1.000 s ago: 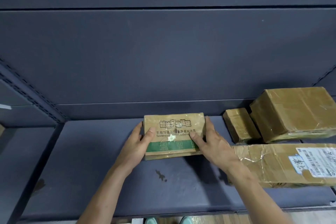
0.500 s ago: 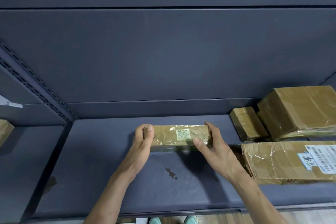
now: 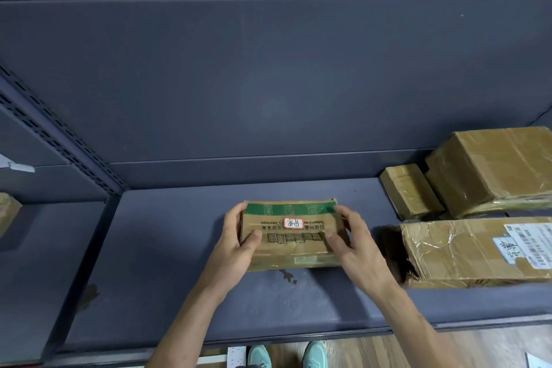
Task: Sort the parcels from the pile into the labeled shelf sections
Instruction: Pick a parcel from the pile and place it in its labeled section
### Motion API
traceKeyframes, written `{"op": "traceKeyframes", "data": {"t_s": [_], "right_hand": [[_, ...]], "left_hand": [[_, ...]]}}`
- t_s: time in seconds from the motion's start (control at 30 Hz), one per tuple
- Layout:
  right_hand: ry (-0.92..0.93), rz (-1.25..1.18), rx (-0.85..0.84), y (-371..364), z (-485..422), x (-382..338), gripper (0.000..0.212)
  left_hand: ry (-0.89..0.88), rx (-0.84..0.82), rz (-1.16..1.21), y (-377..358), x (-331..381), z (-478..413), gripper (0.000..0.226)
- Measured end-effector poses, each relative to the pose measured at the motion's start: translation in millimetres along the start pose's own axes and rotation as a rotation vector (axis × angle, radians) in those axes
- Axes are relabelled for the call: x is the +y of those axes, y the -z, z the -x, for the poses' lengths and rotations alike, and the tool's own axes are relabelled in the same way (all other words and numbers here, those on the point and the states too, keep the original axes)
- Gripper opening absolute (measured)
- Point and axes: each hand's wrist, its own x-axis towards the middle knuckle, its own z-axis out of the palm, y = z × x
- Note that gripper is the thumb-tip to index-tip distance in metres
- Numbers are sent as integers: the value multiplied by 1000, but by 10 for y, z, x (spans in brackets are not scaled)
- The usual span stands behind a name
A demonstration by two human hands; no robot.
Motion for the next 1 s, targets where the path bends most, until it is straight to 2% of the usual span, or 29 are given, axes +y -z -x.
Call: {"op": "traceKeyframes", "data": {"t_s": [0.07, 0.17, 0.27, 0.33, 0.4, 0.57, 0.67, 0.73, 0.87, 1.0], "right_hand": [[-13, 13, -21, -31, 26, 72, 60], [-41, 29, -24, -77, 48, 172, 72], [-98, 56, -4, -94, 26, 221, 76], [-130, 92, 7, -100, 17, 235, 63], [-120, 177, 19, -118, 10, 246, 44], [-79, 172, -27, -123, 24, 168, 33], [-96, -70, -55, -117, 24, 89, 44], [-117, -186, -66, -131, 37, 39, 52], [-124, -252, -32, -164, 55, -15, 52], [-102, -242, -8, -236, 85, -42, 49]], "left_hand": [[-3, -42, -4, -1, -101, 19, 63], [19, -50, -26, -20, -195, 21, 81], [-2, -49, -71, -26, -200, 21, 71], [-15, -61, -92, -16, -183, 29, 64], [-15, -49, -107, 7, -144, 26, 68], [-18, -19, -139, 72, -97, -14, 52], [11, 22, -86, 134, -69, -13, 69], [-5, 50, -97, 181, -60, 14, 72], [-33, 82, -68, 252, -77, 49, 66], [-20, 88, -17, 281, -115, 100, 73]]}}
